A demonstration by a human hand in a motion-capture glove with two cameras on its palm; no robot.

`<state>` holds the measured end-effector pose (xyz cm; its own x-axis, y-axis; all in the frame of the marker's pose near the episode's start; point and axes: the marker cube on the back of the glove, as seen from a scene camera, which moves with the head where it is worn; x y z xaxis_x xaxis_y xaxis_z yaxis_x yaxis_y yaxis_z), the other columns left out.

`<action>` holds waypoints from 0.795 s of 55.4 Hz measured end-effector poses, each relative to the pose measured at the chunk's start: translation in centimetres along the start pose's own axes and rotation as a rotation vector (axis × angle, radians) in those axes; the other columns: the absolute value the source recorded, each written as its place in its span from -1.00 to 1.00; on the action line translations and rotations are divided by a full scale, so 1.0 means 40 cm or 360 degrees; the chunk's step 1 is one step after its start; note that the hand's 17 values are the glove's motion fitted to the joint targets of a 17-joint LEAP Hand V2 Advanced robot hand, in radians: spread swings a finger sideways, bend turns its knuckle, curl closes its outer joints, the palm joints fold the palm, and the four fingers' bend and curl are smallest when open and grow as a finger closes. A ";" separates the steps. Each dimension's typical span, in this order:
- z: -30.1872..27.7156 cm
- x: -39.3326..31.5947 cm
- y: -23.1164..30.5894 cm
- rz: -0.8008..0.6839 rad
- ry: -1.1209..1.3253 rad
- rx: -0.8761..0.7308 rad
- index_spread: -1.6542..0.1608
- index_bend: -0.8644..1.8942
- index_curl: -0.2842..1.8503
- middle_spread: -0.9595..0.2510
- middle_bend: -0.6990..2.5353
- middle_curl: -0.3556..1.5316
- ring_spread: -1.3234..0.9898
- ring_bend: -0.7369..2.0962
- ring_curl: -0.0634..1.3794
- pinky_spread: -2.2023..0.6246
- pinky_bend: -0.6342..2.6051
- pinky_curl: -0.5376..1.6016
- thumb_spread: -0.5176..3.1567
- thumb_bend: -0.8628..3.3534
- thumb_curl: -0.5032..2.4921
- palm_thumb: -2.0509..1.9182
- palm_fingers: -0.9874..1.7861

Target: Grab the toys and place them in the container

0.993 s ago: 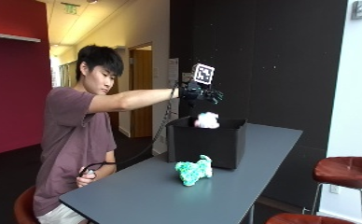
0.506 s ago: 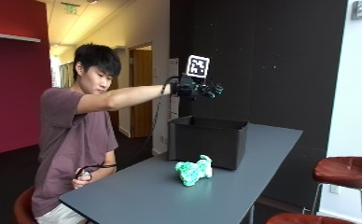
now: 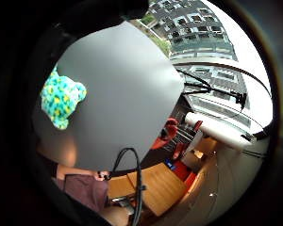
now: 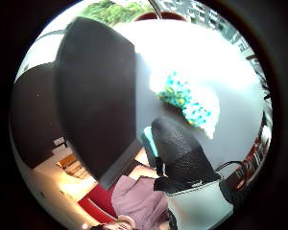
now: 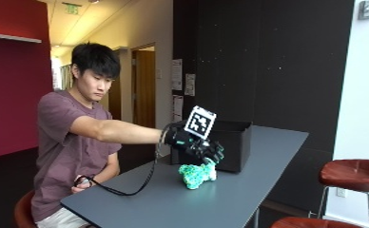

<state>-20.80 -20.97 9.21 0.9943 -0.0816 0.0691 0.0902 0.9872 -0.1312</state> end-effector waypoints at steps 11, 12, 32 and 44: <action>0.206 -0.034 -0.057 -0.0176 0.0225 0.0027 0.75 -0.35 -0.65 0.75 -0.46 -0.34 0.16 -0.24 -0.31 0.58 -0.05 -0.15 -0.02 -0.60 -0.46 0.03 -0.41; 0.217 -0.050 -0.061 -0.0150 0.0172 0.0039 0.74 -0.33 -0.65 0.74 -0.45 -0.33 0.16 -0.23 -0.31 0.58 -0.05 -0.15 -0.02 -0.60 -0.46 0.03 -0.38; 0.237 -0.095 -0.077 -0.0108 -0.0310 0.0196 0.59 -0.08 -0.51 0.20 -0.16 -0.12 -0.15 0.13 -0.13 0.31 -0.14 -0.19 -0.05 -0.48 -0.32 0.33 0.54; 0.144 -0.053 -0.018 -0.0264 -0.0505 -0.0115 0.53 0.20 -0.35 0.02 0.00 0.06 -0.25 0.23 0.02 0.28 -0.14 -0.14 -0.21 -0.46 -0.21 0.40 0.53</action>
<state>-23.28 -20.73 14.87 0.8996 -0.1820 0.3970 0.2635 0.9511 -0.1610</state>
